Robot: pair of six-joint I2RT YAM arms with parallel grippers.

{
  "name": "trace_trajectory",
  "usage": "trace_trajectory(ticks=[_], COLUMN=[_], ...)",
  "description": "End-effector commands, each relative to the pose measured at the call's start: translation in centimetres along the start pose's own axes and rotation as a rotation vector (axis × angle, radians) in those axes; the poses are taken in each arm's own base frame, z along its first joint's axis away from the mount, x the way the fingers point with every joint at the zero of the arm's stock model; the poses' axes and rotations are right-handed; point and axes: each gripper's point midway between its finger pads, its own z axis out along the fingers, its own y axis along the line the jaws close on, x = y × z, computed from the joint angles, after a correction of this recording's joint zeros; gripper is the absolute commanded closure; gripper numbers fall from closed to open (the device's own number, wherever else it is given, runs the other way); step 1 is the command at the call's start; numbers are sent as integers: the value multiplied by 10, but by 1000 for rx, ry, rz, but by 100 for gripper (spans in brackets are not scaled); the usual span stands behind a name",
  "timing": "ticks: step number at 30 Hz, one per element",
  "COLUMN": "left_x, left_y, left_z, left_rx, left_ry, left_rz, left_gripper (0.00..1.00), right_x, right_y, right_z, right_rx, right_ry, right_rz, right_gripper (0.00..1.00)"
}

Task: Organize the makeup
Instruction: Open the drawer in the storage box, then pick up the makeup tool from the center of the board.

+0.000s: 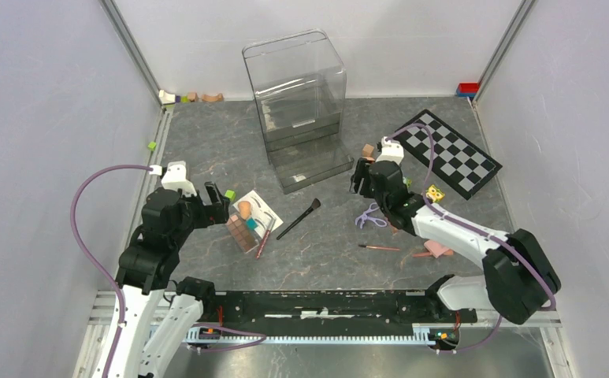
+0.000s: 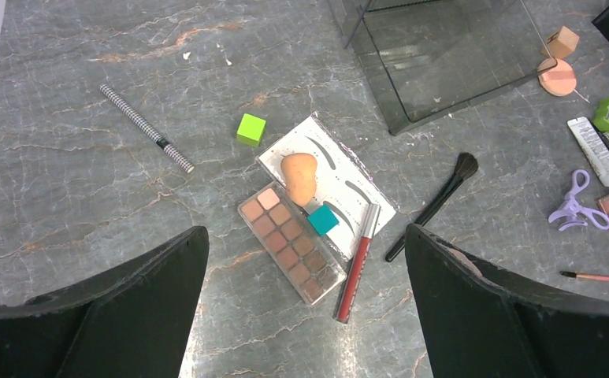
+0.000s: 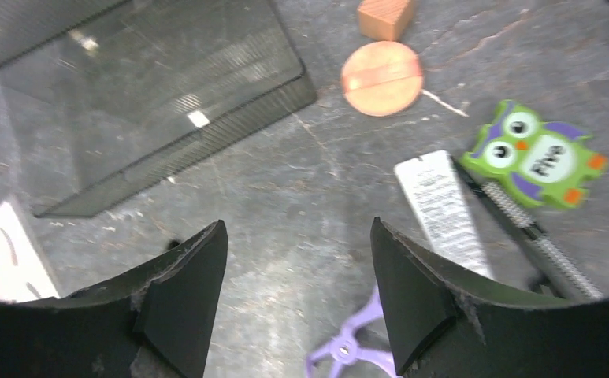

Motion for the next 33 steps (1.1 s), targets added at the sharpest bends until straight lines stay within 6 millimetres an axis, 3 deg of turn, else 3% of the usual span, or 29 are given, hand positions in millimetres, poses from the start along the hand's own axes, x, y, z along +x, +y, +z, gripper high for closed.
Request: trace_trajectory(ticks=[1, 6, 11, 19, 24, 33], left_x=[-9, -8, -11, -20, -16, -8], left_y=[4, 4, 4, 9, 5, -1], left_z=[3, 6, 5, -6, 0, 13], left_rx=[-28, -32, -40, -81, -63, -30], left_ry=[-39, -27, -21, -16, 23, 52], left_rz=[-16, -16, -22, -39, -30, -2], left_gripper=[0, 0, 0, 0, 0, 0], right_x=[-7, -8, -3, 35, 49, 69], right_y=[-38, -64, -61, -65, -70, -35], right_z=[-25, -45, -52, -47, -42, -38], right_rx=[147, 193, 100, 42, 45, -187], right_ry=[96, 155, 207, 308, 361, 378], right_rz=[-237, -315, -354, -327, -315, -290], right_gripper=[24, 20, 20, 21, 21, 26])
